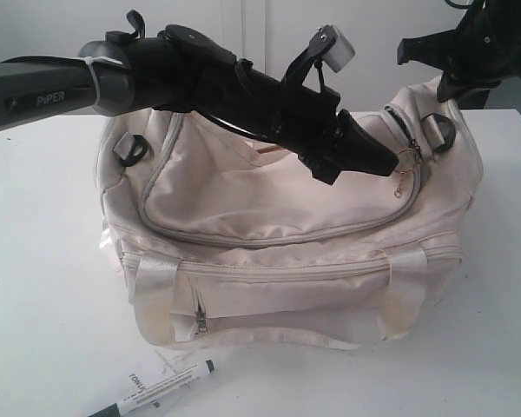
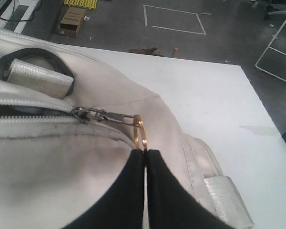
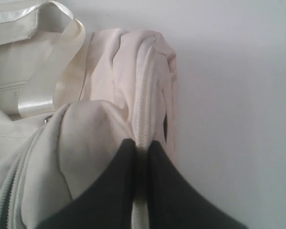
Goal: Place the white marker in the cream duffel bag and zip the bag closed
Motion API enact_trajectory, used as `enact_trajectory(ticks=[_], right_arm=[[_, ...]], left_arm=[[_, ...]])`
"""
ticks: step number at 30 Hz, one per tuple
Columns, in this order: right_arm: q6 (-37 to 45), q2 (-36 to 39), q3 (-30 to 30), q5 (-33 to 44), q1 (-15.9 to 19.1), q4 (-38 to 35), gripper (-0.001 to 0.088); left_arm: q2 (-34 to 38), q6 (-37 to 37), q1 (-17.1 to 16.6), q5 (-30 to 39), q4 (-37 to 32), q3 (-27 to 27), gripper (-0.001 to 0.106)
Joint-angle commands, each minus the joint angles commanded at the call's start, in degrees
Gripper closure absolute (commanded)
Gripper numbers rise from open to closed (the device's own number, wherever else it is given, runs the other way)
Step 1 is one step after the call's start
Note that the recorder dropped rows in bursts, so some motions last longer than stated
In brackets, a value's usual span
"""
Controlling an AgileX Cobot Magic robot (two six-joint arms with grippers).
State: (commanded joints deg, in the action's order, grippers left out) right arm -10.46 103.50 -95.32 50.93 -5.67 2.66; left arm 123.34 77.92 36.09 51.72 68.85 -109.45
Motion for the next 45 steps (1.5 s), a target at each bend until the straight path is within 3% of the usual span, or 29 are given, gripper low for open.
enact_trajectory(ticks=[37,45], right_arm=[[0.0,0.0,0.0,2.7,0.0,0.0,0.0866],[0.0,0.0,0.0,3.4,0.0,0.0,0.0566]], left_arm=[[-0.1,0.2,0.0,-1.1,0.5,0.0,0.105],[-0.1,0.2,0.0,-1.1,0.5,0.0,0.105]])
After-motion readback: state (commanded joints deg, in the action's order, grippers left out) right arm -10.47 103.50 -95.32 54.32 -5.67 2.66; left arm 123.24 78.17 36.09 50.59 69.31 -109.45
